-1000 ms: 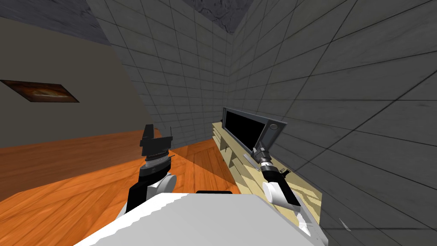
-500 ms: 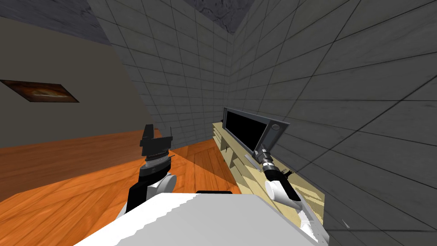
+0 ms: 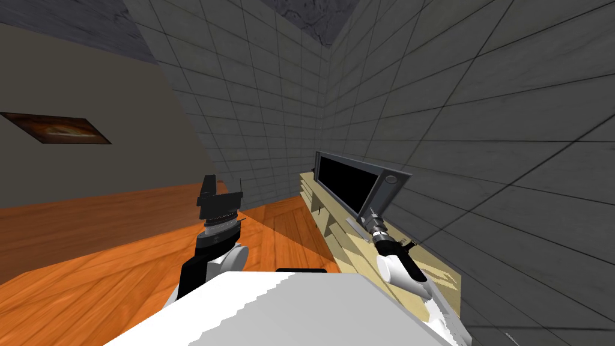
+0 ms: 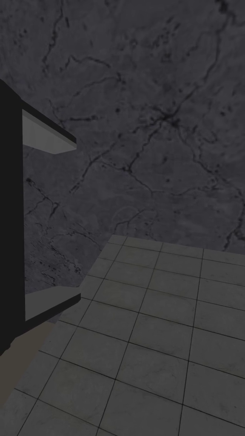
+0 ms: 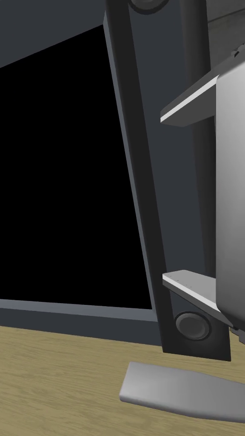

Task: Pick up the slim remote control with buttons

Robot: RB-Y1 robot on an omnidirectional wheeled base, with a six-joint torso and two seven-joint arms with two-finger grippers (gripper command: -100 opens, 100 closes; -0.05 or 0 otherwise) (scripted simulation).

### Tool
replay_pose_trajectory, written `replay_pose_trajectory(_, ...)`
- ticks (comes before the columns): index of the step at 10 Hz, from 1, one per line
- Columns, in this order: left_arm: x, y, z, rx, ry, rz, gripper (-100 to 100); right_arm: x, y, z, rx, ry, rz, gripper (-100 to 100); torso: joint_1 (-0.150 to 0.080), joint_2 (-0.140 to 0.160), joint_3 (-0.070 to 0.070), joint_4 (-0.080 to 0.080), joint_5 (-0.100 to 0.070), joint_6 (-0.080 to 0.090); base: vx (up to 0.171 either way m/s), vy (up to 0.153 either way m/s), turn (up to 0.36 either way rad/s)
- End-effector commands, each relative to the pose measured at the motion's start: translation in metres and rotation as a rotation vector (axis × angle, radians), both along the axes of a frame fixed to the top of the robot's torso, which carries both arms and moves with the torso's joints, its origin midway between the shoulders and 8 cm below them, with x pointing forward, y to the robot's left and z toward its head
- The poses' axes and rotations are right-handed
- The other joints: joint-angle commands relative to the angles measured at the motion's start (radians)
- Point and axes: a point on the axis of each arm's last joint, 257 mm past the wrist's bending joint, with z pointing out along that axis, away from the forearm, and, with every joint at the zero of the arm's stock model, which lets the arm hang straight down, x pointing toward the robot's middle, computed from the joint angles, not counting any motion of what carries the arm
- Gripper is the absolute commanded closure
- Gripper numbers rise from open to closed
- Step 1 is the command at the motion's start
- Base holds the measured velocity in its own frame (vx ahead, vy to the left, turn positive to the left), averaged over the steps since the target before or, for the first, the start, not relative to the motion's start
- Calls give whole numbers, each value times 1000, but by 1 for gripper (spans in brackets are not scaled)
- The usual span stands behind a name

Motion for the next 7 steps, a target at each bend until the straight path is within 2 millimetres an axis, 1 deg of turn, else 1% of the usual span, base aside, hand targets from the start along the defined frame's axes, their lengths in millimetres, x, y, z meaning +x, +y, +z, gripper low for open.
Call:
replay_pose_trajectory(1, 0, 0, 0, 0, 0, 0, 0, -3, -14, -23, 55, 55, -29, -100, 0, 0, 0, 0, 0, 0, 19, 24, 8)
replay_pose_trajectory(2, 0, 0, 0, 0, 0, 0, 0, -6, -24, -36, 98, 83, -53, -100, 0, 0, 0, 0, 0, 0, 36, 27, 12)
replay_pose_trajectory(3, 0, 0, 0, 0, 0, 0, 0, -7, -23, -43, 106, 109, -55, -100, 0, -1, -1, 0, 0, 0, 32, 22, 3)
replay_pose_trajectory(4, 0, 0, 0, 0, 0, 0, 0, -11, -32, -57, 152, 138, -78, -100, -1, -1, -1, 0, 0, 0, 31, 14, 9)
replay_pose_trajectory(5, 0, 0, 0, 0, 0, 0, 0, -12, -32, -61, 158, 156, -80, -100, -1, -1, -1, 0, 0, 0, 24, 8, 4)
replay_pose_trajectory(6, 0, 0, 0, 0, 0, 0, 0, -17, -39, -77, 206, 192, -104, -100, -1, -1, -1, 0, 0, 0, 36, 5, 14)
replay_pose_trajectory(7, 0, 0, 0, 0, 0, 0, 0, -18, -39, -80, 210, 204, -105, -100, -2, -1, -1, 0, 0, 0, 31, 5, 9)
